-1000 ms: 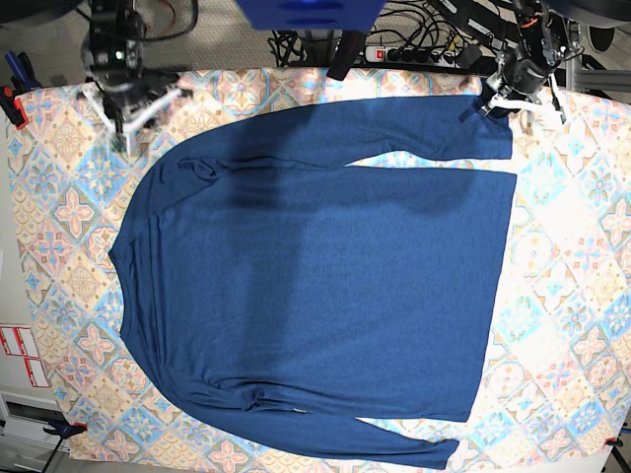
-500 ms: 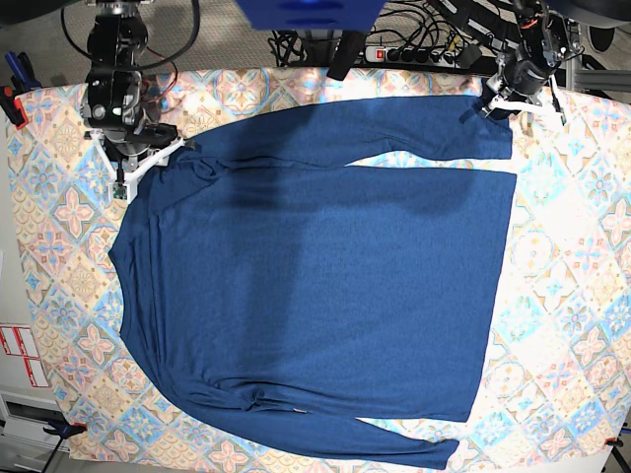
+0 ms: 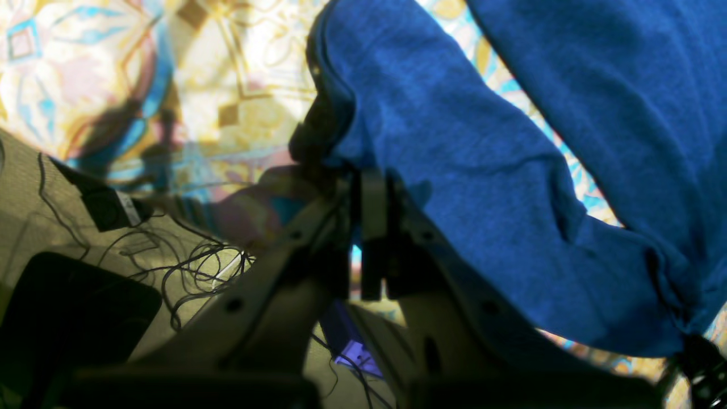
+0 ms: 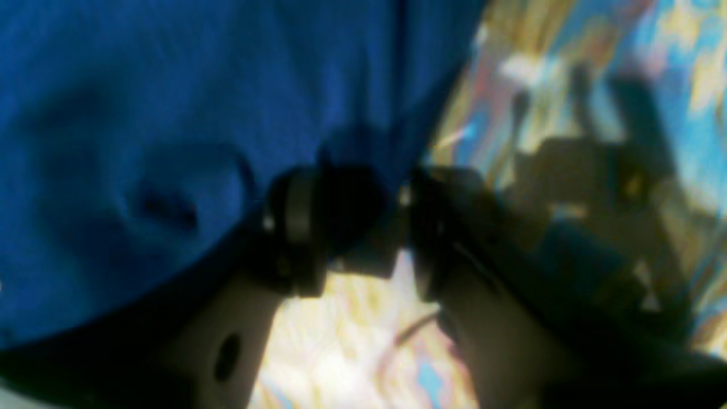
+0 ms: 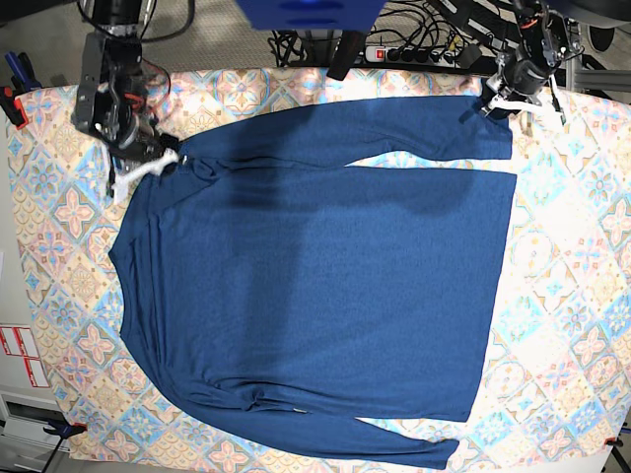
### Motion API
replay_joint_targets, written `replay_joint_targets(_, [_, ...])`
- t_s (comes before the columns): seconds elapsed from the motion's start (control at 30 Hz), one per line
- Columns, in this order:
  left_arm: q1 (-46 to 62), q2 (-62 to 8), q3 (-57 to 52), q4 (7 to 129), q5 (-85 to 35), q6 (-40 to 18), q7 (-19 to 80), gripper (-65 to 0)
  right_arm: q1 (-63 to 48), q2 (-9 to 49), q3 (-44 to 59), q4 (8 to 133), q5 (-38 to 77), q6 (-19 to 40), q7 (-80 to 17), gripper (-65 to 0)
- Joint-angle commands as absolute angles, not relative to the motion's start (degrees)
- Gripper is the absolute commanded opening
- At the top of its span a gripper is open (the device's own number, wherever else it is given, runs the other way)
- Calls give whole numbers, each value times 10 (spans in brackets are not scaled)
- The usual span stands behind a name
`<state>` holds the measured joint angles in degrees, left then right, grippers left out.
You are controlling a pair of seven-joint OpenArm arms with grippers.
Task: Fold the T-shirt properly
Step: 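Lower the right gripper and grasp the shirt's other shoulder, then lift the shirt's shoulders with both grippers and pull toward the robot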
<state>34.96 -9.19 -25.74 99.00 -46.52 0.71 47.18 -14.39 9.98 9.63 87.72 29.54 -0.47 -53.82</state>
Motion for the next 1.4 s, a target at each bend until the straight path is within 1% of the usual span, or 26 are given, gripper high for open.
replay_joint_targets(0.0, [352,-96,-261,998,-469,5,466,-650,-137,105,98,882,297,-3,-532,-413])
replay_joint_targets(0.27, [352,-96,-261,996,-469,5,466,-650,-130,103,98,840,297,-2,-532,-413])
replay_joint_targets(0.43, [352,-96,-261,996,-469,5,466,-650,-125,102,95,841,298,-1,-535,-420])
replay_joint_targets(0.5, [352,-96,-261,996,-469,5,466,-650,-126,102,95,843,312,-1,-537,-449])
replay_joint_targets(0.6, [352,-96,-261,996,-469,5,466,-650,-124,102,98,840,364,-1,-536,-546])
replay_joint_targets(0.67, [353,-96,-261,996,-469,5,466,-650,-125,102,98,840,397,-1,-537,-639])
replay_joint_targets(0.7, [354,-96,-261,996,-469,5,466,-650,-127,104,98,840,404,-1,-537,-650])
replay_joint_targets(0.83, [357,-99,-261,996,-469,5,466,-650,-154,107,103,844,407,-1,-534,-648])
replay_joint_targets(0.9, [364,-100,-261,996,-468,5,466,-650,-165,115,124,844,411,-1,-534,-648])
replay_joint_targets(1.1, [385,-100,-258,996,-466,3,467,-650,-196,115,186,844,412,-1,-532,-648])
replay_joint_targets(1.23, [387,-101,-261,996,-465,-36,467,-650,-203,115,212,844,413,-1,-532,-649])
replay_joint_targets(1.37, [378,-98,-276,996,-466,-38,466,-650,-203,115,209,844,413,-1,-536,-649])
